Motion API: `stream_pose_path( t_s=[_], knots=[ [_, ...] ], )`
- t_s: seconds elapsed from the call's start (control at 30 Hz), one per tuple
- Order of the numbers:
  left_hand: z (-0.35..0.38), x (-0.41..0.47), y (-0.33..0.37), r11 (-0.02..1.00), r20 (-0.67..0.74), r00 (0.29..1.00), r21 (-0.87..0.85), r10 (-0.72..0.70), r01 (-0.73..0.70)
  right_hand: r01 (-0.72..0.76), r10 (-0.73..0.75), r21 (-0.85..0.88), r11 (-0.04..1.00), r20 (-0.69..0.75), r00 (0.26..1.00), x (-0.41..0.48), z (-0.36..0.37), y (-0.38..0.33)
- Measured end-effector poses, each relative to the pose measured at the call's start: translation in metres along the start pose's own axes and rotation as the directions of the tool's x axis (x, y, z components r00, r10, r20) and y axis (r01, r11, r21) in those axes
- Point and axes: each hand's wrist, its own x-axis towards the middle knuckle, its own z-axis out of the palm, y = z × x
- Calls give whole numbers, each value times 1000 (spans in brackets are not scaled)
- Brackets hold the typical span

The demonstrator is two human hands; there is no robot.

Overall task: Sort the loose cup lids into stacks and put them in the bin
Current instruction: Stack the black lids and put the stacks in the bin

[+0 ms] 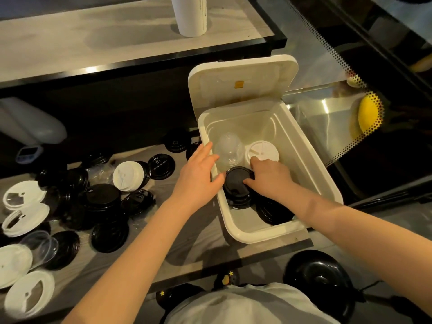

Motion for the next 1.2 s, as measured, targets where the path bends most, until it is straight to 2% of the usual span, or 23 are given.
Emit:
stream_pose_path(
  t_s=[0.1, 0.17, 0.23, 0.3, 0.37, 0.43, 0.57, 0.8, 0.9, 1.03, 1.13, 1.2],
  knots=[
    [0, 0, -3, 999, 13, 999, 29, 32, -32, 107, -112, -73, 992, -79, 991, -2, -3, -2],
    [-2, 0, -8, 996, 46, 997, 63, 57, -60, 251, -260, -91, 964, -107, 960, -3, -4, -1],
    [-4, -1, -13, 991, 78, 993, 94, 86, -93, 409, -422, -158, 899, -63, 904, -4, -2, 1],
    [-7, -1, -17, 985, 102, 989, 124, 104, -116, 501, -513, -252, 828, 20, 858, -2, 3, 1],
    [-8, 0, -20, 976, 121, 985, 166, 120, -139, 509, -505, -315, 801, 100, 857, 1, 8, 0],
    [-9, 0, -22, 970, 134, 983, 190, 130, -154, 483, -463, -297, 823, 139, 875, 2, 7, -2],
    [-8, -1, -25, 971, 136, 982, 179, 133, -156, 446, -431, -232, 864, 116, 895, -2, 3, -8],
    [-12, -6, -36, 970, 148, 976, 163, 158, -181, 437, -429, -269, 858, 92, 898, -9, -4, -8],
    [-19, -10, -47, 973, 159, 979, 174, 125, -152, 364, -369, -160, 918, -4, 929, -16, -13, -7],
    [-34, -12, -69, 962, 193, 978, 238, 84, -130, 273, -254, 59, 960, -226, 940, -27, -28, -16],
    [-50, -16, -87, 951, 227, 972, 281, 64, -129, 264, -181, 163, 951, -399, 899, -35, -37, -41],
    [-62, -20, -97, 946, 237, 971, 306, 33, -106, 336, -243, 105, 936, -498, 832, -38, -39, -65]
  ],
)
